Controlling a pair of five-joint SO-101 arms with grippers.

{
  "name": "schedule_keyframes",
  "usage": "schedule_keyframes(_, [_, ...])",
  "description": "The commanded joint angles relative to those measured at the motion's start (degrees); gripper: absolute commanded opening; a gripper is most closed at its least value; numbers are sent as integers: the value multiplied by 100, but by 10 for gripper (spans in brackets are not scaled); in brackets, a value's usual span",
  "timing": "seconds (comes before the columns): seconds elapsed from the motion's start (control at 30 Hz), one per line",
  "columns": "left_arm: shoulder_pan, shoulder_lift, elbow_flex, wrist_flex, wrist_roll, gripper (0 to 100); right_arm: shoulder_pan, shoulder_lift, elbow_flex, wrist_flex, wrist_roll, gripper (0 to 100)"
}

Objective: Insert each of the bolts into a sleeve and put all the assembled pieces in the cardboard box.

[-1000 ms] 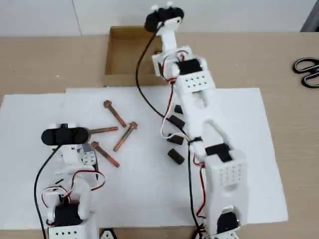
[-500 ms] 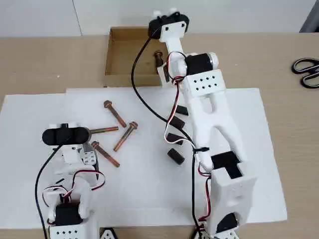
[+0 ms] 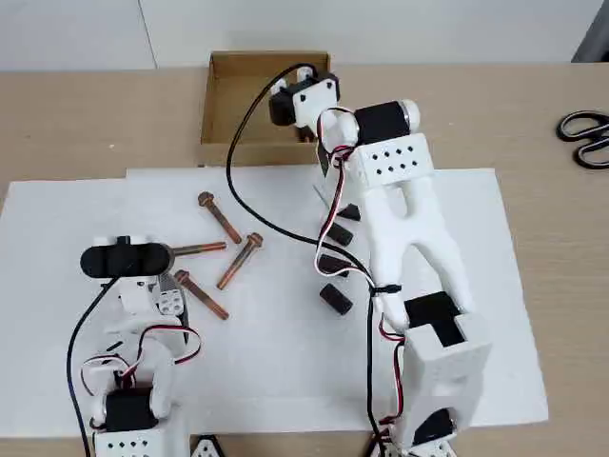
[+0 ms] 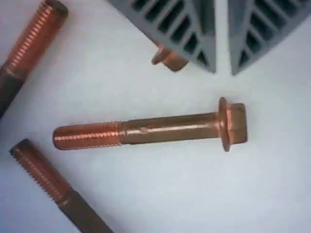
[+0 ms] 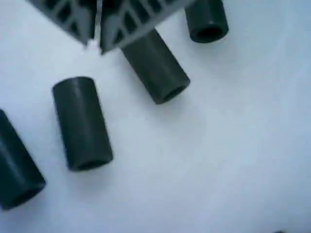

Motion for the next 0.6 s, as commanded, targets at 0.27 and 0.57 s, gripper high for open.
schedule_keyframes(0.27, [-44,-62,-22,0,-9,6,-84,-1341,2259,119,1020,98])
schedule_keyframes(0.57, [-26,-62,-22,0,-9,6,-84,-1385,2409,4,1776,170])
